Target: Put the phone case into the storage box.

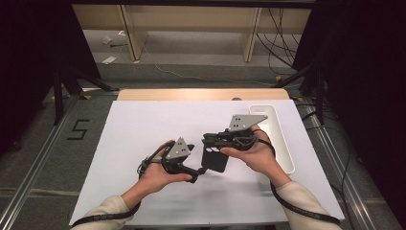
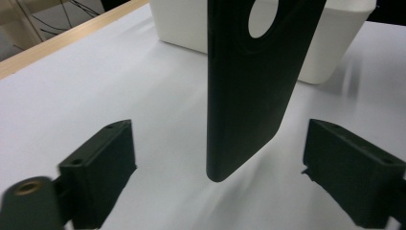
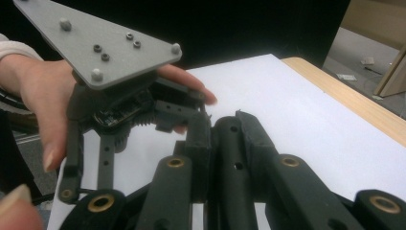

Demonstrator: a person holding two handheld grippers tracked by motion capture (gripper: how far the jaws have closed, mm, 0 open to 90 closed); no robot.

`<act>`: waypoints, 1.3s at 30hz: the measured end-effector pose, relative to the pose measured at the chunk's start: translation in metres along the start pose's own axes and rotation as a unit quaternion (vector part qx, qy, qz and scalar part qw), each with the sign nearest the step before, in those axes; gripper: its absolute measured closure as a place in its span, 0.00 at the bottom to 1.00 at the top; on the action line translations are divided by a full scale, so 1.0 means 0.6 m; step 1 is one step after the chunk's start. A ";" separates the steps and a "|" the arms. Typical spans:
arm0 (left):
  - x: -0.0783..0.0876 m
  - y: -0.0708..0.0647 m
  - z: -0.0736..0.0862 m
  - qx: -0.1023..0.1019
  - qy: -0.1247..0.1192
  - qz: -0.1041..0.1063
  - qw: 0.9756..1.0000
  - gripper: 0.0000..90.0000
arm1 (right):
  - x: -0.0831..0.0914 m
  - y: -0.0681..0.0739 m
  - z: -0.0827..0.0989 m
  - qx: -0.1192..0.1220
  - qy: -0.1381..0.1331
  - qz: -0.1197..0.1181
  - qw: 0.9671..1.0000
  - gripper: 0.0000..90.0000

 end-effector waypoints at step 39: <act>-0.018 -0.008 0.008 -0.030 0.004 0.072 0.997 0.57 | -0.007 0.025 -0.007 -0.006 -0.012 -0.040 0.999 0.86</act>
Point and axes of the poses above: each handheld gripper's, and its own axes: x roughly backward along the jaws, z roughly out of its underside, y roughly to its left, the point moved 5 cm from there along -x, roughly forward along the jaws, and after that the axes turned 11 degrees about z, right-handed, at the moved point
